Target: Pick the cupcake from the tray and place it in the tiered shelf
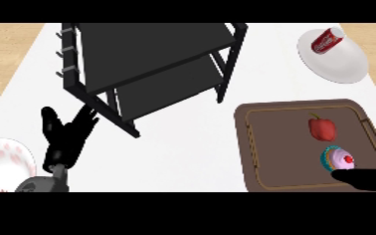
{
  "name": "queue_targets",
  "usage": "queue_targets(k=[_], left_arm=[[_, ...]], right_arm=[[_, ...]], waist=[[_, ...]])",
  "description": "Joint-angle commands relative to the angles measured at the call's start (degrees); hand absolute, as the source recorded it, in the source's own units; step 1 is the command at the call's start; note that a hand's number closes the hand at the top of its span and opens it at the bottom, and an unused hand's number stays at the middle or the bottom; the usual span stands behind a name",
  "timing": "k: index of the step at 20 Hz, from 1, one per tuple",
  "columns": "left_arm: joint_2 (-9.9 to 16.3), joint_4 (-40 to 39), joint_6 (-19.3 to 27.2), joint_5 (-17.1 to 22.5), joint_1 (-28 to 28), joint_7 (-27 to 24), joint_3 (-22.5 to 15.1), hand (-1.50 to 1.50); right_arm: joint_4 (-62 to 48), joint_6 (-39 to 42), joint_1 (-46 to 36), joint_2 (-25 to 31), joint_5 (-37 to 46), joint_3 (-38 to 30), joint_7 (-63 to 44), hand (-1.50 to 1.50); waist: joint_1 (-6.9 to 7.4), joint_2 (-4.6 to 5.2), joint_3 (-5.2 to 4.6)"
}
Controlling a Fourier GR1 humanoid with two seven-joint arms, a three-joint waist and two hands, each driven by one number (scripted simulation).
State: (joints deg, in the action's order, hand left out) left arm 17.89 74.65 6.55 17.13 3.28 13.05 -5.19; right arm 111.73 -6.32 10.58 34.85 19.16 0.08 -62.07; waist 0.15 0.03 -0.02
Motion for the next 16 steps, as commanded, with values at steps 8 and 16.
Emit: queue_targets(k=[8, 16], left_arm=[[0.66, 3.53, -1.40, -1.81, -1.74, 2.37, 2.62, 0.00], [-0.91, 5.03, -3.60, -2.10, -3.71, 2.29, 3.66, 0.00]], right_arm=[[-2.82, 3.13, -1.73, -6.53, 7.99, 0.28, -6.17, -1.50], [-16.16, 1.94, -6.08, -10.32, 14.52, -1.78, 1.74, -1.50]], waist=[[-0.08, -0.08, 0.01], [0.01, -0.04, 0.02]])
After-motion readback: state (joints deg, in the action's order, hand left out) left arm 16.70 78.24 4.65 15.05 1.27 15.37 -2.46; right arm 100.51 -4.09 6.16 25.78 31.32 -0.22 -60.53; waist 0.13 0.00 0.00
